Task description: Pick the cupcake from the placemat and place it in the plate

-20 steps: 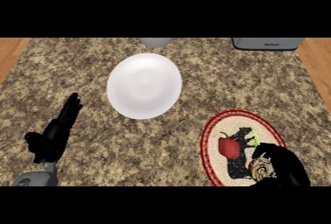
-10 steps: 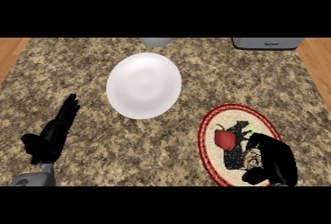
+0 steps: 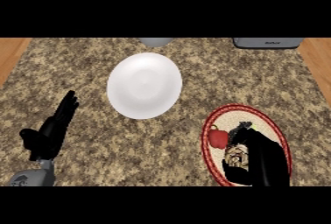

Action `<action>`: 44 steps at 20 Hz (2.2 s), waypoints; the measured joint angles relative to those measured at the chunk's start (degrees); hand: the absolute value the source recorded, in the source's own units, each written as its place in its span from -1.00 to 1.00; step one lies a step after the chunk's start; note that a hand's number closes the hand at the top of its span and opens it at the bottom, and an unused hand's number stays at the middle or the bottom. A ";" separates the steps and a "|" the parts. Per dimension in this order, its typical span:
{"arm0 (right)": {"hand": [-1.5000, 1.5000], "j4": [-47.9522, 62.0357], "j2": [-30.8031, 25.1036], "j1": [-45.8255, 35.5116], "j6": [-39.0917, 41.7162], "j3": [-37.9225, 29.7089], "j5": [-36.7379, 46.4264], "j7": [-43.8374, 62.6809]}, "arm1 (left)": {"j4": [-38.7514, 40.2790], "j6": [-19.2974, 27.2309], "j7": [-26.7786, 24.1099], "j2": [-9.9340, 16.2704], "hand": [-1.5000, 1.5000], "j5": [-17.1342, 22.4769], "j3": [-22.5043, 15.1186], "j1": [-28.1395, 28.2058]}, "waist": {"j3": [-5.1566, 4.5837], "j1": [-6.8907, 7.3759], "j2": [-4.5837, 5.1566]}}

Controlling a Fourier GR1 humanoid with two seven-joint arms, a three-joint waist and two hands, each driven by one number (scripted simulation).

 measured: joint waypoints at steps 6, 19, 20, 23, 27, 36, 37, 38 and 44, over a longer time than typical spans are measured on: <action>1.00 -7.57 2.23 -4.37 1.02 3.28 6.65 3.49 | -0.20 0.27 -0.33 -0.84 0.00 -0.90 -0.30 0.57 | 0.05 0.19 0.03; 1.00 2.52 5.41 -30.74 4.90 6.72 4.44 16.00 | -0.02 -1.21 -1.22 -1.48 0.00 -1.98 0.48 0.78 | 0.09 0.74 0.17; 1.00 4.72 5.44 -32.96 4.30 6.63 3.14 16.80 | -1.03 -1.12 -0.71 -1.90 0.00 -2.06 0.08 1.23 | 0.09 0.87 0.18; 1.00 13.01 5.50 -38.77 0.87 5.62 -1.05 16.28 | -0.54 -1.55 -0.66 -1.92 0.00 -1.93 0.39 0.74 | 0.09 1.17 0.29; 1.00 25.18 5.54 -47.68 -4.36 4.78 -7.31 16.26 | 0.10 -1.31 -0.50 -2.29 0.00 -2.57 0.22 -0.23 | 0.09 1.61 0.42; 1.00 50.92 5.56 -62.19 -20.15 10.17 -20.34 14.53 | -1.00 -1.53 -0.94 -2.99 0.00 -3.41 -0.46 0.12 | 0.08 2.97 0.69; 1.00 53.20 5.55 -62.91 -22.12 11.43 -21.81 14.22 | -0.70 -1.97 -0.91 -2.60 0.00 -3.16 -0.12 -0.44 | 0.08 3.18 0.76; 1.00 55.59 5.55 -64.54 -23.30 11.97 -23.38 14.09 | -0.51 -2.25 -1.27 -2.52 0.00 -3.18 -0.13 -0.34 | 0.08 3.42 0.83; -1.00 62.76 5.42 -67.03 -34.21 12.40 -30.20 14.24 | -0.31 -2.70 -0.07 -2.77 0.00 -3.10 -0.42 -2.33 | 0.09 4.68 1.14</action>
